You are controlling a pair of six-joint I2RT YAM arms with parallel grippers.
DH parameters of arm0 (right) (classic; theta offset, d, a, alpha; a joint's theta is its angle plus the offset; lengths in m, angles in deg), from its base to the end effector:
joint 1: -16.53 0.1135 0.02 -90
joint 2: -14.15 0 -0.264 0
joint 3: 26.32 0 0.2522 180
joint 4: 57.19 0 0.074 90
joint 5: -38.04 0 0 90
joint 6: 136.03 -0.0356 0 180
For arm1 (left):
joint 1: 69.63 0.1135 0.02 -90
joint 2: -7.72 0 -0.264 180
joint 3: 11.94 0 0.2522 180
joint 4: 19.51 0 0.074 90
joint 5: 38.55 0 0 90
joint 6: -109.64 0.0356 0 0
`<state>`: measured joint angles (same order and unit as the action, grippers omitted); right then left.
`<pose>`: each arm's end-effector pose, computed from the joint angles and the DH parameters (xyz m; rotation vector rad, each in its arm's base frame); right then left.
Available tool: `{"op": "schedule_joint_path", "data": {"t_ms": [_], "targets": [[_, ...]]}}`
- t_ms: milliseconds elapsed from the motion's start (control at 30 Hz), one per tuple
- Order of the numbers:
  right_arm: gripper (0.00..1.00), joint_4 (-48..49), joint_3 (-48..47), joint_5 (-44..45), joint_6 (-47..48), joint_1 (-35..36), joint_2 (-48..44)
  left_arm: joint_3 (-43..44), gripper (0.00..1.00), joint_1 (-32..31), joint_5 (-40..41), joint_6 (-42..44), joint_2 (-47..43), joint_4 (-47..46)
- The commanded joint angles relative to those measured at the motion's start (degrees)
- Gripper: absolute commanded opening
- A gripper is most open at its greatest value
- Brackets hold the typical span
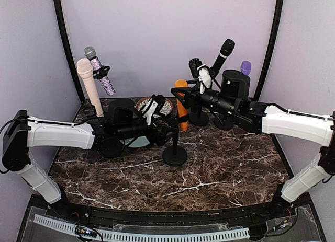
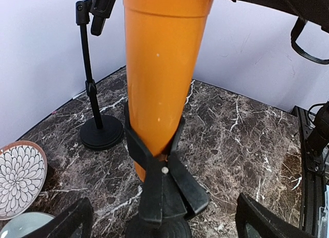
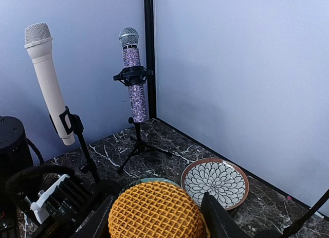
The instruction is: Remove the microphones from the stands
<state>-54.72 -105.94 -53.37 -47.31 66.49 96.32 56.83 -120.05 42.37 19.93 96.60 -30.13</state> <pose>0.2216 0.2651 0.3637 -0.6851 1.4662 0.7167 0.2246 -0.2805 0.2727 0.8776 1.5702 -0.7729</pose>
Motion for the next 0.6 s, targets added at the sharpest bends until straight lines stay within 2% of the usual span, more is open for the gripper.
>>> {"op": "schedule_joint_path", "data": {"t_ms": [0, 100, 233, 367, 567], "targets": [[0.43, 2.40, -0.85, 0.88, -0.20, 0.47, -0.61, 2.65, 0.99, 0.23, 0.78, 2.39, 0.82, -2.33], [0.43, 2.62, -0.76, 0.88, -0.27, 0.45, -0.73, 3.39, 0.99, 0.18, 1.19, 2.86, 1.82, -2.08], [0.43, 2.91, -0.59, 0.84, -0.39, 0.50, -0.70, 3.69, 0.91, 0.23, 2.30, 3.68, 2.23, -1.57], [0.43, 3.06, -0.50, 0.88, -0.48, 0.50, -0.72, 3.75, 0.70, 0.22, 2.74, 4.24, 2.30, -1.24], [0.43, 3.08, -0.40, 1.23, -0.34, 0.49, -0.89, 3.74, 0.46, 0.07, 2.58, 4.83, 2.40, -0.28]]}}
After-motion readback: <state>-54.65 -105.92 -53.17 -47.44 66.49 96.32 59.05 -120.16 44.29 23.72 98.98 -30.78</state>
